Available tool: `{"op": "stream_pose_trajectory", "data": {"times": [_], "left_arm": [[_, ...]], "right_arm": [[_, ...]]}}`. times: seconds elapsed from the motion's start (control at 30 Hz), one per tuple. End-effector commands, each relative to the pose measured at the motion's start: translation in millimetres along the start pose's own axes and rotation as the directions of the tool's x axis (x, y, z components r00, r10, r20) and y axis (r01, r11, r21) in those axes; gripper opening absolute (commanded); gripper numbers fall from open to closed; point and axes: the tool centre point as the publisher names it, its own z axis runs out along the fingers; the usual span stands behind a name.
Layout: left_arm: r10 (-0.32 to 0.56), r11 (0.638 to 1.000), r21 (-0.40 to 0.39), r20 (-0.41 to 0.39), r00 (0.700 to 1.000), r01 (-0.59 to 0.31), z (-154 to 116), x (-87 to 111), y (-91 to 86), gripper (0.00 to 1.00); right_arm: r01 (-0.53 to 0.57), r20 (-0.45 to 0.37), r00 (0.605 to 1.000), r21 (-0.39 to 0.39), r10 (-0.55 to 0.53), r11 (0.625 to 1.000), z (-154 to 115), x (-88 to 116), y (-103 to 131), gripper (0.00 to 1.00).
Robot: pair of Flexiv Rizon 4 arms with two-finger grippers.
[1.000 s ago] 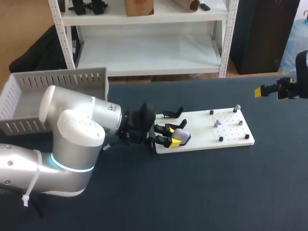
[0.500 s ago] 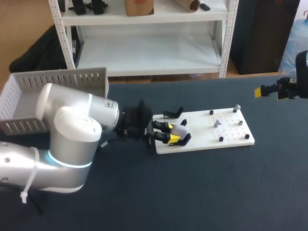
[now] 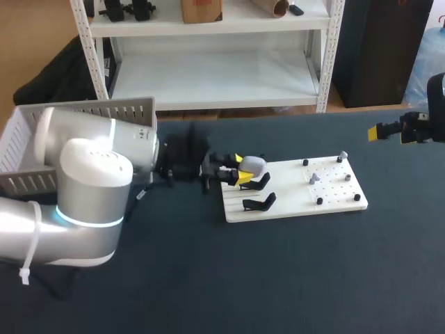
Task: Pick up each earbud case from the left stands, insert the matching earbuds, close the lid, and place the case in the box.
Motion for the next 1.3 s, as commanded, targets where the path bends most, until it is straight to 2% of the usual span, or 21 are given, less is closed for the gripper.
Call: {"op": "stream_pose_trajectory", "data": {"times": [0.03, 0.23, 0.57, 0.87, 1.07, 1.3], "left_arm": [[0.012, 0.999, -0.029, -0.004, 1.0, -0.012, 9.8, -13.0, 8.8, 0.0], [0.045, 0.998, -0.045, -0.024, 0.999, -0.046, 22.7, -31.8, 23.6, 0.0], [0.091, 0.995, -0.037, 0.023, 0.996, -0.09, 41.3, -54.3, 18.6, 0.0], [0.108, 0.993, -0.044, 0.018, 0.994, -0.107, 46.5, -59.7, 17.6, 0.0], [0.122, 0.992, -0.03, 0.029, 0.992, -0.122, 49.2, -64.0, 11.0, 0.0], [0.118, 0.993, -0.017, 0.031, 0.993, -0.117, 49.9, -59.4, 6.7, 0.0]], "right_arm": [[0.007, -0.014, 1.0, 0.042, -0.006, 0.999, 13.5, 8.3, 21.8, 1.0], [0.056, -0.054, 0.997, 0.085, -0.051, 0.995, 20.4, 25.4, 54.3, 1.0], [0.096, -0.107, 0.99, 0.015, -0.094, 0.995, 43.1, 34.8, 93.3, 1.0], [0.119, -0.125, 0.985, -0.036, -0.122, 0.992, 54.7, 32.4, 112.5, 1.0], [0.116, -0.123, 0.985, -0.044, -0.12, 0.992, 59.6, 30.5, 116.5, 1.0], [0.118, -0.117, 0.985, -0.05, -0.123, 0.992, 59.9, 26.8, 119.3, 1.0]]}}
